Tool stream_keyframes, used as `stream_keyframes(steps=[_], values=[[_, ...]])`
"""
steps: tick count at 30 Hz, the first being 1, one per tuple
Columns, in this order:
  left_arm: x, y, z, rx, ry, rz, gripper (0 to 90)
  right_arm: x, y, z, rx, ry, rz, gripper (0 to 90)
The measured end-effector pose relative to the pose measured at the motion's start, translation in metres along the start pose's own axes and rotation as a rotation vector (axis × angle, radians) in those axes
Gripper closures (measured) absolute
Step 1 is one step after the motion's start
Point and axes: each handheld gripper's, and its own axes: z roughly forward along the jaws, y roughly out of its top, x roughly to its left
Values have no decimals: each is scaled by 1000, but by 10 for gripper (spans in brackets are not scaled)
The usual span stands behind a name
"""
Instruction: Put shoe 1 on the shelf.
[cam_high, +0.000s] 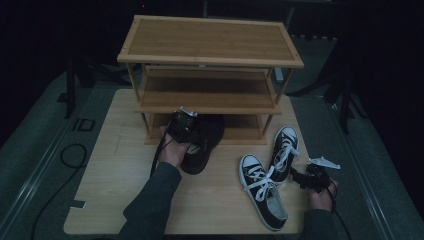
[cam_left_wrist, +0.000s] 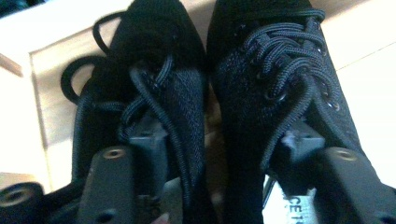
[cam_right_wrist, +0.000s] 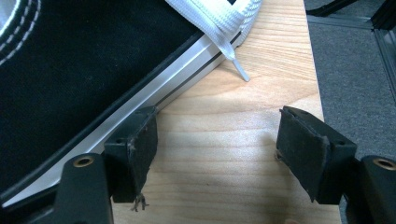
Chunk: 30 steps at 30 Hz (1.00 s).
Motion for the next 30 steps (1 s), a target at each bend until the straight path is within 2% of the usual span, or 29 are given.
stream_keyframes(steps=[3,7,10,17,22,23,30], values=[[1,-1,-5,-3,-7,18,416,0,0,0,0,0,-1,289],[5,-2,-15,-23,-21,16,419,0,0,0,0,0,0,289],[7,-4,-22,-28,-35,35,432,0,0,0,0,0,0,289],[11,-11,-44,-78,-85,65,554,0,0,0,-1,0,0,289],[13,-16,-55,-109,-115,61,629,0,0,0,-1,0,0,289],[13,-17,-57,-116,-130,66,645,0,0,0,0,0,0,289],[10,-24,-69,-130,-152,127,819,0,0,0,0,0,0,289]])
